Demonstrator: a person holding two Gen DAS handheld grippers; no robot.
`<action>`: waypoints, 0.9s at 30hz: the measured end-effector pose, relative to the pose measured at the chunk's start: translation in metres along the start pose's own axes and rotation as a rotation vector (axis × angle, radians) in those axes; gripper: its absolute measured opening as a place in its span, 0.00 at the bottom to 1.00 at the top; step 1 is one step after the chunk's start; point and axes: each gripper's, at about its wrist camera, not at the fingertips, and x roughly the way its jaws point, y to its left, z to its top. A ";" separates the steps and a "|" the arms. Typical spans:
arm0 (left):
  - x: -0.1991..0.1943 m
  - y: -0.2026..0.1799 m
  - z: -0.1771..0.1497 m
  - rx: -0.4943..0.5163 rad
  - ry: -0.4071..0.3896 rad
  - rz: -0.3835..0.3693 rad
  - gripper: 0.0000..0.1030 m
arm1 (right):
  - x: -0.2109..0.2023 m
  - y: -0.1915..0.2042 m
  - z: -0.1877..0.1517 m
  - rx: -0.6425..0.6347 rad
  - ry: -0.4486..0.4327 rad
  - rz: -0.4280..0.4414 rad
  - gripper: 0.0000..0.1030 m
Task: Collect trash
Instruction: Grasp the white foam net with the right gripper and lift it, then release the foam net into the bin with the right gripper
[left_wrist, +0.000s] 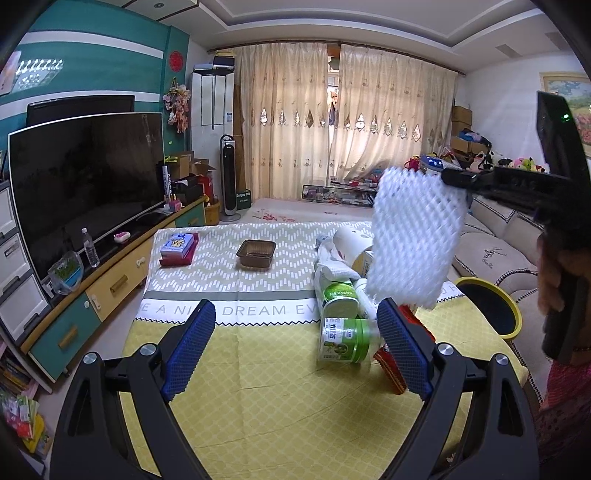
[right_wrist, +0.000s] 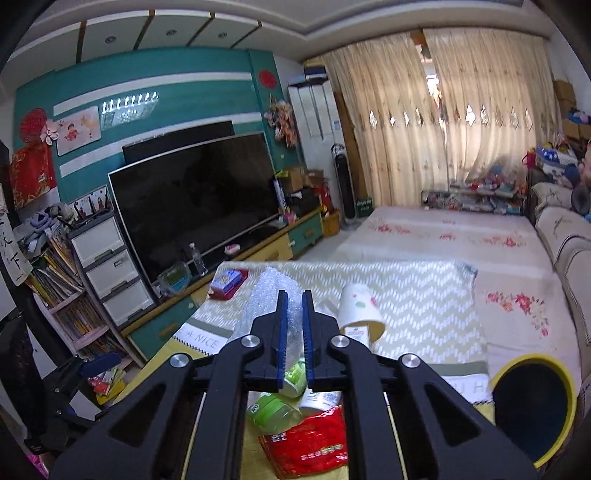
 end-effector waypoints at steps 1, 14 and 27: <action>-0.001 -0.001 0.001 0.002 -0.001 -0.001 0.85 | -0.006 -0.002 0.000 -0.004 -0.010 -0.013 0.07; 0.009 -0.021 0.004 0.034 0.014 -0.041 0.86 | -0.078 -0.141 -0.039 0.146 -0.024 -0.476 0.07; 0.026 -0.052 0.006 0.087 0.049 -0.074 0.86 | -0.069 -0.255 -0.105 0.272 0.105 -0.758 0.09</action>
